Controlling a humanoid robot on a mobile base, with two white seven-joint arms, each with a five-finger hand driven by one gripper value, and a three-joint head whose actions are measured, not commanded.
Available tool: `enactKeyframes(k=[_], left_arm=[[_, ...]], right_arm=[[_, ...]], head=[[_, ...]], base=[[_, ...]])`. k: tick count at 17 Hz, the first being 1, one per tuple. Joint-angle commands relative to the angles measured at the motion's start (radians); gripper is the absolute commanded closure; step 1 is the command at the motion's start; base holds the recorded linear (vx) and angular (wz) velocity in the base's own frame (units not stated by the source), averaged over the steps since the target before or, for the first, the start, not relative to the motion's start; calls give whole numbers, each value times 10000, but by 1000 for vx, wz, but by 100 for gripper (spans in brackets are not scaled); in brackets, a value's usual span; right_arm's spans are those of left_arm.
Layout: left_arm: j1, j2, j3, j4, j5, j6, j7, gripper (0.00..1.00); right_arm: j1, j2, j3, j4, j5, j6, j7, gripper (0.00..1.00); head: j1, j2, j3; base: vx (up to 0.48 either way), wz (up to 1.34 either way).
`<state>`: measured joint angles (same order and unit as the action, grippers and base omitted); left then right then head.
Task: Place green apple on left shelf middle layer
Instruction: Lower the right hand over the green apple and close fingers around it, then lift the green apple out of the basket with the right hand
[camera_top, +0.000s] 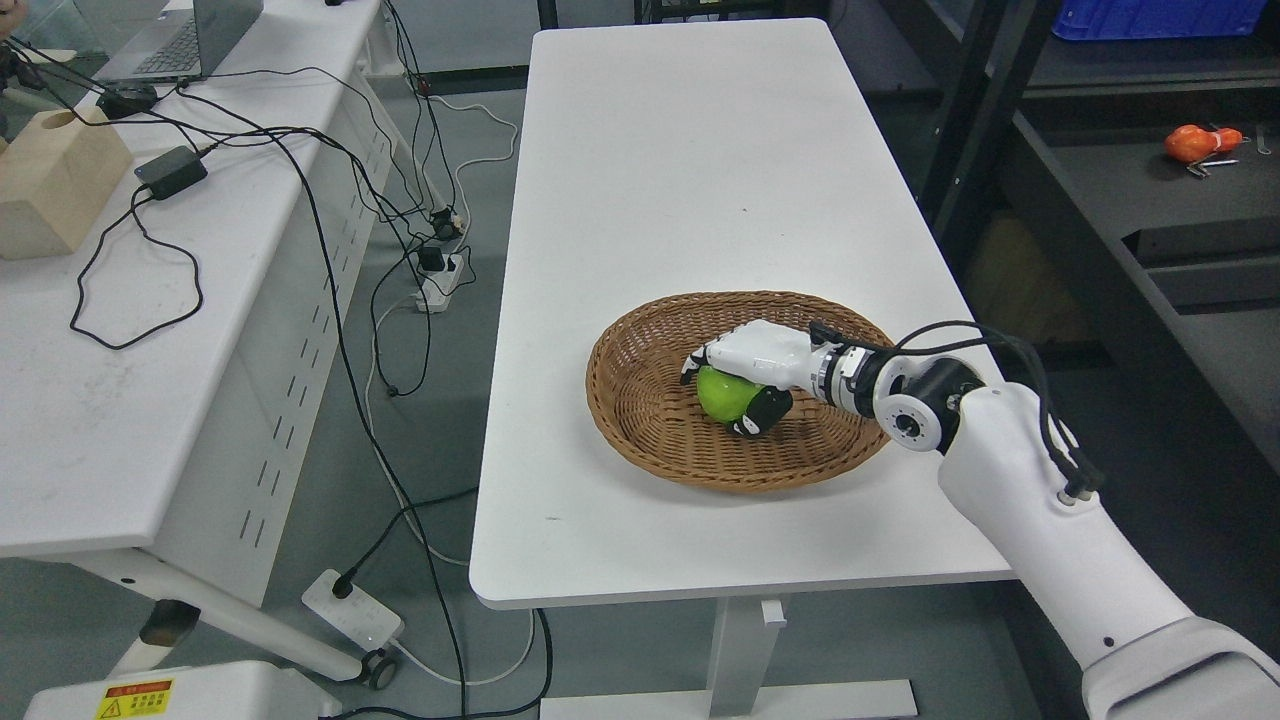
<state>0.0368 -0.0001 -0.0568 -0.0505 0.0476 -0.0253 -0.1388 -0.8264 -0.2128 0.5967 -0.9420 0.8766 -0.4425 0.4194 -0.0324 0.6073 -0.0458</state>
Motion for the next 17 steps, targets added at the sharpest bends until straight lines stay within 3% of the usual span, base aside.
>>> enactKeyframes(k=[1, 2, 3, 4, 8, 10, 11, 12, 14, 17], left_arm=[[0, 175, 0, -2, 0, -8, -8, 0], [0, 175, 0, -2, 0, -8, -8, 0], [0, 175, 0, -2, 0, -8, -8, 0], [0, 175, 0, -2, 0, -8, -8, 0], [0, 175, 0, -2, 0, 7, 8, 0], [0, 175, 0, -2, 0, 7, 8, 0], [0, 175, 0, -2, 0, 7, -7, 0], [0, 175, 0, -2, 0, 7, -8, 0], [0, 175, 0, -2, 0, -8, -8, 0], [0, 175, 0, -2, 0, 7, -8, 0]], right_arm=[[-5, 73, -214, 677, -22, -222, 25, 56], [-5, -4, -306, 661, -37, -344, 25, 69], [-5, -111, -687, 600, -204, -452, 86, 94], [-5, -188, -1085, 600, -403, -468, 132, 98], [392, -984, -3200, -929, -1124, -453, -36, 100], [821, -1002, -4655, -1560, -1234, -346, -447, 100], [1112, -956, -5316, -1928, -1234, -194, -1012, 100], [1601, -910, -5900, -2675, -1234, 597, -2127, 100], [2705, -1001, -6181, -4027, -1234, 1662, -4412, 100], [4041, -528, -7207, -5318, -1280, 2382, -5466, 100]], head=[[0, 0, 0], [0, 0, 0], [0, 0, 0], [0, 0, 0], [0, 0, 0], [0, 0, 0], [0, 0, 0], [0, 0, 0], [0, 0, 0], [0, 0, 0]], base=[[0, 0], [0, 0], [0, 0], [0, 0], [0, 0], [0, 0], [0, 0], [0, 0], [0, 0], [0, 0]])
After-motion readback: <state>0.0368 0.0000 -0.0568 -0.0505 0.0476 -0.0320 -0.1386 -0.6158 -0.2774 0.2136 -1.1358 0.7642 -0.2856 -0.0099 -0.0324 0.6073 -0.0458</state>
